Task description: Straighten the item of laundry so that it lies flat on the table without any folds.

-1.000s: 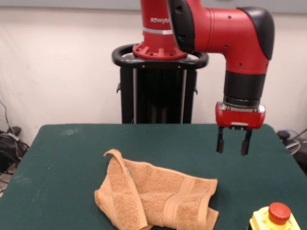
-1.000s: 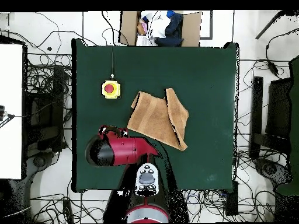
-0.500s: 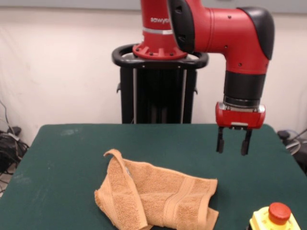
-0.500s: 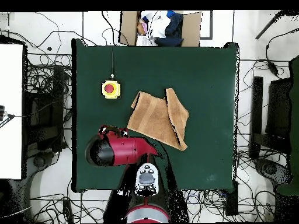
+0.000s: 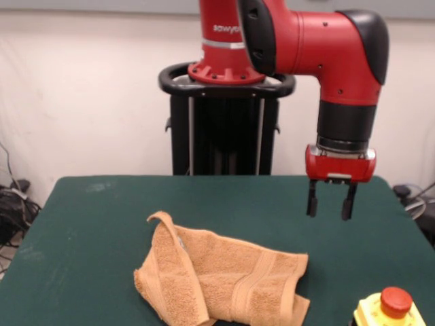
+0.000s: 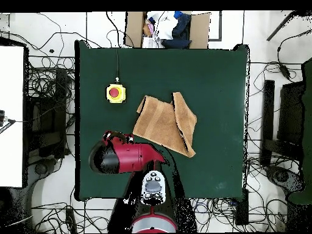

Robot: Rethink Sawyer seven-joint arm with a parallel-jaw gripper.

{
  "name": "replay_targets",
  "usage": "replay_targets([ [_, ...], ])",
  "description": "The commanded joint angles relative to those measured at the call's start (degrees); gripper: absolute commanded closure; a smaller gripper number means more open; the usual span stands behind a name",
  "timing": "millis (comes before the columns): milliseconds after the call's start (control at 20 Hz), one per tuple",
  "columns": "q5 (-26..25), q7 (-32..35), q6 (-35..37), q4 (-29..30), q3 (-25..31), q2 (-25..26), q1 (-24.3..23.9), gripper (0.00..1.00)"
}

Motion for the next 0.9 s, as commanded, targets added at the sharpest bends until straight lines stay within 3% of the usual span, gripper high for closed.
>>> replay_targets([
  [50,6.4,15.7,10.4,-1.8,3.6,-2.0,4.0,0.0],
  [550,7.7,14.5,14.8,1.2,1.5,-6.2,7.0,0.0],
  [900,5.9,10.5,11.4,11.2,1.7,-12.1,9.4,0.0],
])
